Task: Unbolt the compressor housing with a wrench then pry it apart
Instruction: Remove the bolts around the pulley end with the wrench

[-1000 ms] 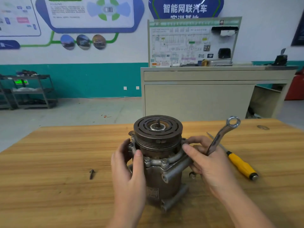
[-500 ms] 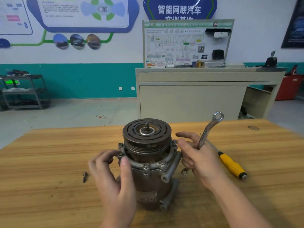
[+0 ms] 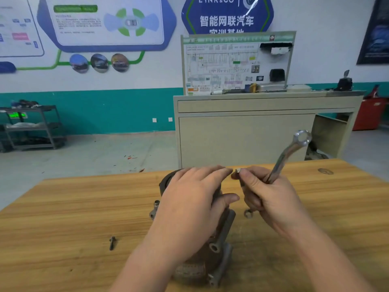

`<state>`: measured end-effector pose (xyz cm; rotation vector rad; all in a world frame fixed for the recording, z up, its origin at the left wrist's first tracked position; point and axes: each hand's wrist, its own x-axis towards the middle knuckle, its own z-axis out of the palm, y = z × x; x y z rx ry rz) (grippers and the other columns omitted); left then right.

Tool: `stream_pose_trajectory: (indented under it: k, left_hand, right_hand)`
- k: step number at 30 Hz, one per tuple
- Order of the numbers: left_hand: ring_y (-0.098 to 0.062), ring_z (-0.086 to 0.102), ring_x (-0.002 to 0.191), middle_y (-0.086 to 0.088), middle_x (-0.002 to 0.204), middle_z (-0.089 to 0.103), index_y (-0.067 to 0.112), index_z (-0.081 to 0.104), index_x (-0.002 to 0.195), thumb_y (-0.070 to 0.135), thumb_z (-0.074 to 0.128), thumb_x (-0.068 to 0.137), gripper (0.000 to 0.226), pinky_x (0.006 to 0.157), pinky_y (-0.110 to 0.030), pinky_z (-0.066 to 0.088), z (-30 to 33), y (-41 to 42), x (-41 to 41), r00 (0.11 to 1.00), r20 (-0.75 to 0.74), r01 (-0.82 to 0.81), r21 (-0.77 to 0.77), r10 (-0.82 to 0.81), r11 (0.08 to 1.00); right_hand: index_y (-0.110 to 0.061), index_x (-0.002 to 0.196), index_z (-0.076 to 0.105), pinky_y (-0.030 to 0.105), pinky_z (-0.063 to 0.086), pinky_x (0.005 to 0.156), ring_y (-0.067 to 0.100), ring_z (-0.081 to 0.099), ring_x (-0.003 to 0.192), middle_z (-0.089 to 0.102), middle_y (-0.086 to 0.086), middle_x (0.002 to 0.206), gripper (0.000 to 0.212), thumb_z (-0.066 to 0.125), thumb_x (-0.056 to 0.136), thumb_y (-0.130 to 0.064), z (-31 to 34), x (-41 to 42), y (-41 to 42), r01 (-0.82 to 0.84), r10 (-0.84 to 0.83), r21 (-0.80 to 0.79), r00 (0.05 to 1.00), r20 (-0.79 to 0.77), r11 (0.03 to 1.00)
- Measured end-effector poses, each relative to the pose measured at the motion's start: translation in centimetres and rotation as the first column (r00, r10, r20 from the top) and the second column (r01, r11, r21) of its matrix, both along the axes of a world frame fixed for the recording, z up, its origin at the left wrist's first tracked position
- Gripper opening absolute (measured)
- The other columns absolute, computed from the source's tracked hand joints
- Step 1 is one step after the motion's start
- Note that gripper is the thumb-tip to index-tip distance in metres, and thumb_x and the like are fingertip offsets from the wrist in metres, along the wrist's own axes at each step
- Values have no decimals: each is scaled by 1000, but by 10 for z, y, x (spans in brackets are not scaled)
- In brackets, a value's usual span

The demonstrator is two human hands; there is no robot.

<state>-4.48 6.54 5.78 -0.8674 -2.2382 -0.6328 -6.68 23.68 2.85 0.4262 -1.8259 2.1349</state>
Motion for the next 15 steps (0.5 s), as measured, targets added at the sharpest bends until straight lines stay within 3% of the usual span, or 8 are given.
stream_pose_trajectory:
  k: [2, 4, 6, 8, 10, 12, 13, 15]
  left_hand:
    - [-1, 57, 104, 12, 111, 70, 25, 65, 122, 40, 63, 80, 45, 91, -18, 45, 8, -4, 0, 982, 116, 136, 91, -146, 987]
    - [2, 62, 98, 11, 103, 72, 22, 70, 115, 31, 71, 76, 40, 86, -10, 46, 11, -10, 2, 960, 138, 217, 196, -246, 956]
    - [6, 64, 91, 17, 93, 72, 23, 75, 103, 27, 74, 72, 31, 81, -6, 46, 10, -17, 5, 969, 85, 203, 249, -230, 947]
    - [10, 64, 84, 26, 86, 71, 32, 75, 91, 28, 75, 69, 22, 76, -3, 45, 6, -29, 13, 982, 63, 146, 348, -179, 926]
    - [11, 65, 77, 29, 81, 69, 41, 71, 82, 36, 79, 70, 16, 69, -3, 46, -2, -53, 17, 993, 83, 30, 505, -83, 863]
    - [3, 67, 73, 23, 77, 71, 40, 71, 79, 42, 73, 73, 7, 66, -14, 53, -19, -96, 8, 979, 181, -190, 618, 98, 763]
    - [-6, 68, 74, 16, 74, 72, 37, 70, 75, 39, 71, 77, 3, 66, -24, 54, -31, -121, -2, 939, 252, -339, 581, 232, 740]
    - [-22, 64, 76, 2, 78, 73, 33, 64, 65, 25, 72, 83, 21, 66, -35, 49, -63, -168, -22, 778, 423, -617, 369, 465, 696]
  right_hand:
    - [-9, 73, 73, 21, 15, 41, 10, 22, 37, 28, 2, 46, 46, 80, 60, -52, 13, 12, -2, -53, 48, 78, 997, 62, 996]
    - [-12, 62, 70, 21, 16, 39, 9, 22, 35, 29, 0, 43, 36, 77, 64, -48, 19, 27, -11, -110, 98, 101, 987, 125, 989]
    - [-13, 61, 67, 19, 20, 37, 8, 26, 33, 34, -1, 43, 32, 68, 72, -43, 21, 39, -18, -183, 171, 46, 966, 194, 982]
    - [-4, 79, 71, 18, 25, 35, 7, 30, 36, 39, -1, 50, 42, 57, 82, -43, 20, 47, -20, -246, 270, -120, 924, 272, 962]
    - [-1, 89, 72, 19, 30, 40, 9, 34, 44, 38, -1, 56, 48, 48, 89, -43, 17, 53, -20, -241, 332, -346, 914, 234, 907]
    - [-4, 83, 70, 25, 34, 49, 12, 38, 50, 39, 0, 59, 40, 46, 89, -36, 11, 58, -26, -158, 250, -552, 963, 96, 819]
    - [-8, 79, 66, 27, 33, 54, 12, 40, 52, 40, 0, 60, 33, 45, 89, -32, 7, 59, -30, -110, 160, -626, 987, 25, 772]
    - [-14, 78, 55, 29, 32, 60, 12, 42, 56, 43, -2, 63, 22, 42, 90, -27, -3, 63, -41, -43, -19, -699, 997, -80, 713]
